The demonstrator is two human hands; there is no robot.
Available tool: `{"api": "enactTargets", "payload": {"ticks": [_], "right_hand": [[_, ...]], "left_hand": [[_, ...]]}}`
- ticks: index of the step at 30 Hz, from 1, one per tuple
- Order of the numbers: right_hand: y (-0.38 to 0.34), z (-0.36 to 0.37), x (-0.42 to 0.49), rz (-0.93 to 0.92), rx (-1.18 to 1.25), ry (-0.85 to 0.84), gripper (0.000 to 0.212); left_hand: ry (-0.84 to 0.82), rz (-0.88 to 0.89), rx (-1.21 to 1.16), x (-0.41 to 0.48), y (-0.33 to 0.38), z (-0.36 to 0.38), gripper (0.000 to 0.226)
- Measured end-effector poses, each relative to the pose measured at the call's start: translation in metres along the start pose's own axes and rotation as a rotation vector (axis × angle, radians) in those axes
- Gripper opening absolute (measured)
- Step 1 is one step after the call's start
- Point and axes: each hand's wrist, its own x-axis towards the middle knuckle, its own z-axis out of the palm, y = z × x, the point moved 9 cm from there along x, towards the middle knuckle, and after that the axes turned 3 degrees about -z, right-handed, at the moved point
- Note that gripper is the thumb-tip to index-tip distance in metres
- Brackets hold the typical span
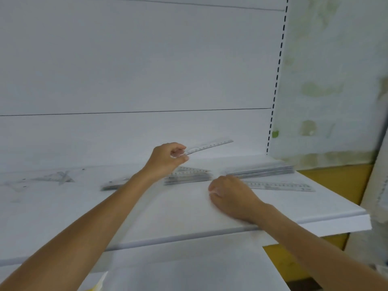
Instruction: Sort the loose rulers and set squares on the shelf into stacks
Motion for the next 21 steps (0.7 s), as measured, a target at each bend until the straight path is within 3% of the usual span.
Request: {"api": "enactTargets", "payload": {"ticks": [6, 12, 21], "right_hand": [[0.001, -0.007, -0.011, -0.019, 0.057, 0.023, 0.029], [0.009, -0.003, -0.015, -0.086, 0.063, -0.182, 0.032], [0.018, -0.011, -0.023, -0.094, 0.183, -0.032, 0.030]], "left_hand": [[-0.179, 0.084, 0.028, 0.021, 0.058, 0.088, 0.034], [-0.269, 0.102, 0.079, 0.036, 0.077, 0.131, 0.033], [-0.294, 0.121, 0.100, 0.049, 0.088, 0.174, 0.035]]}}
